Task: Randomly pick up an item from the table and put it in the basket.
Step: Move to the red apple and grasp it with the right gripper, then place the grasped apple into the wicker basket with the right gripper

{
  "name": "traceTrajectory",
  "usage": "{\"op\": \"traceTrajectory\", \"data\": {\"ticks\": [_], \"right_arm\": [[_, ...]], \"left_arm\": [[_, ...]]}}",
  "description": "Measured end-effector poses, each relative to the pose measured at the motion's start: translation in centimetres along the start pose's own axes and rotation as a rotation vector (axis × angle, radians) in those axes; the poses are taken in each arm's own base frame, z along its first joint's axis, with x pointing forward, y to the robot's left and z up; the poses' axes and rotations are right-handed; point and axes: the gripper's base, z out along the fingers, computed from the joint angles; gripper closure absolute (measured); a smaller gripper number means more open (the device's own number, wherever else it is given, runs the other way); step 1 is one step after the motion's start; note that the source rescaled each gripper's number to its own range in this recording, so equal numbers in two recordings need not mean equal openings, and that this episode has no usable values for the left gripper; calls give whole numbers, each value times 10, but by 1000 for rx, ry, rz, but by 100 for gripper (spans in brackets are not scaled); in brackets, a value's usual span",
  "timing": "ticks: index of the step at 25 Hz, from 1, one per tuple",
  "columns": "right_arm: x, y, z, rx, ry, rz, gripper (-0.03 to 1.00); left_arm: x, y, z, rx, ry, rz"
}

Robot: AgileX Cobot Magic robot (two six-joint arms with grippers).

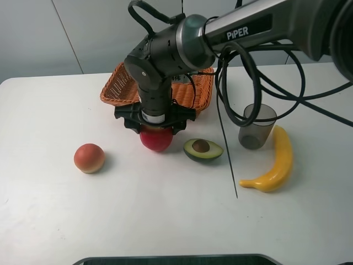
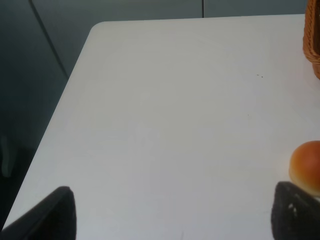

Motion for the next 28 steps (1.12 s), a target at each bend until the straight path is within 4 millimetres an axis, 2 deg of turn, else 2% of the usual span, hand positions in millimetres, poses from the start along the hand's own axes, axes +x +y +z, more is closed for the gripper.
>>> {"op": "traceTrajectory", "data": {"ticks": [12,15,24,28], "right_arm": [[2,1,-5,-19,25,-15,93],[2,2,-18,-37,50,-61,93],[-2,-4,-79,-85,44,-312,93],[-10,-18,-91,-60,58,-417,93]], "left_arm": [[0,0,0,0,0,-4],[0,0,0,0,0,-4],[0,0,0,0,0,-4],[0,0,0,0,0,-4]]}}
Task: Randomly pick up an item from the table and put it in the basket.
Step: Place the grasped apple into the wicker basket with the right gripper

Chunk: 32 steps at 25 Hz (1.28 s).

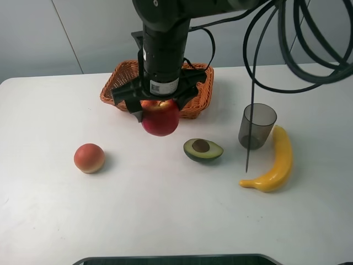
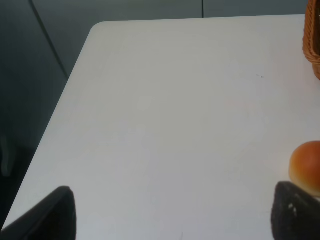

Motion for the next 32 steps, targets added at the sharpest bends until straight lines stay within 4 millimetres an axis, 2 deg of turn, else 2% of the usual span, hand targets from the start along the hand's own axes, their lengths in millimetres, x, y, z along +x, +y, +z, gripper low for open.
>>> {"op": "traceTrajectory", "data": {"ticks": [7,13,19,23,32], "right_arm": [[-15,-35,-14,21,-21,-65,93],[-38,-64,-22,72,-154,-72,93],[-57,-75,-25,100,-333,-132,93],[-64,-72,-10,81,-374,-146,93],[-70,-67,40,54,-377,-168,93]], "left_arm": [[0,0,0,0,0,0],[0,0,0,0,0,2],[0,0,0,0,0,2],[0,0,0,0,0,2],[0,0,0,0,0,2]]}}
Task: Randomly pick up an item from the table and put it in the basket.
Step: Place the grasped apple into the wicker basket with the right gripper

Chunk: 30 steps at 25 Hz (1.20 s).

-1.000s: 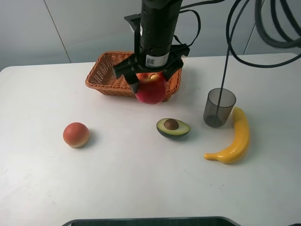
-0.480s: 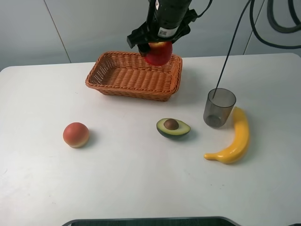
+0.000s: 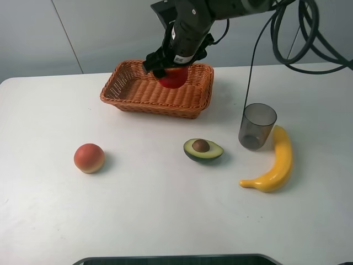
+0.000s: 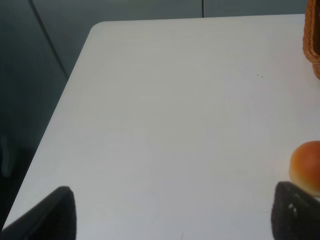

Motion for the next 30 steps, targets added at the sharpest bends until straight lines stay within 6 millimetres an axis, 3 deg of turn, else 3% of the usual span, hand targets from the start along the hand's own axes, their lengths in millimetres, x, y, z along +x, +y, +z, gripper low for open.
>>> {"op": "traceTrajectory", "data": {"ticks": [7,15,16,17,18,19,20,24,30], "right_arm": [[12,3,26,6,33,-27,93],[12,3,27,7,30,-14,93],[12,3,27,7,30,-14,84],[12,3,27,7,30,-12,59],[12,3,27,7,30,-12,27],[12,3,27,7,30,-12,12],[12,3,27,7,30,-12,4],[10,2,24,7,26,-11,-2],[-3,-3,-11,22,7,25,-3]], "left_arm": [[0,0,0,0,0,0],[0,0,0,0,0,0],[0,0,0,0,0,0],[0,0,0,0,0,0],[0,0,0,0,0,0],[0,0,0,0,0,0],[0,0,0,0,0,0],[0,0,0,0,0,0],[0,0,0,0,0,0]]}}
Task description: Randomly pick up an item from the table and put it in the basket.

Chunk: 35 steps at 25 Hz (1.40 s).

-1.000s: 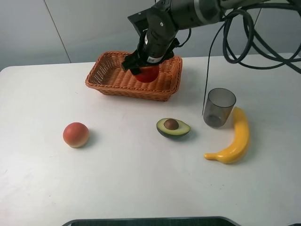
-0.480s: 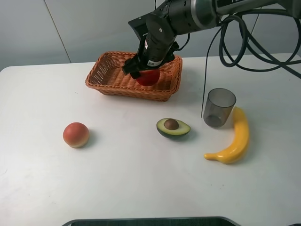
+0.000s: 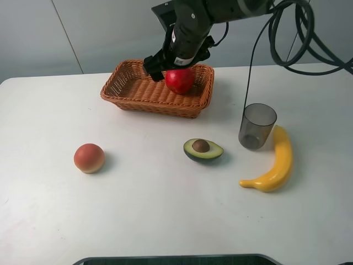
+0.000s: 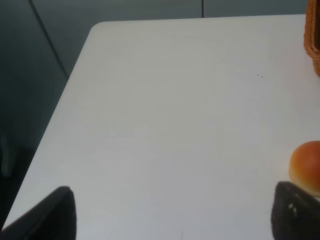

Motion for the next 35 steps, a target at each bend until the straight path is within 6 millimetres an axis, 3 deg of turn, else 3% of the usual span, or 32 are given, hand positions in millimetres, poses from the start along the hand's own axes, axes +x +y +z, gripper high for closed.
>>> {"op": "traceTrajectory", "data": {"ticks": [5,8,14,20,24,35], "right_arm": [[-1,-10,-37,1,40,54,-3],[11,-30,-54,11,88,110,-3],[59,-85,-86,40,195,273,-3],[114,-131,-147,111,173,407,-3],[149,-137,-191,143,98,447,-3],[224,-111,-290,159,-163,423,-3]], "left_arm": [[0,0,0,0,0,0],[0,0,0,0,0,0],[0,0,0,0,0,0],[0,0,0,0,0,0],[0,0,0,0,0,0],[0,0,0,0,0,4]]}}
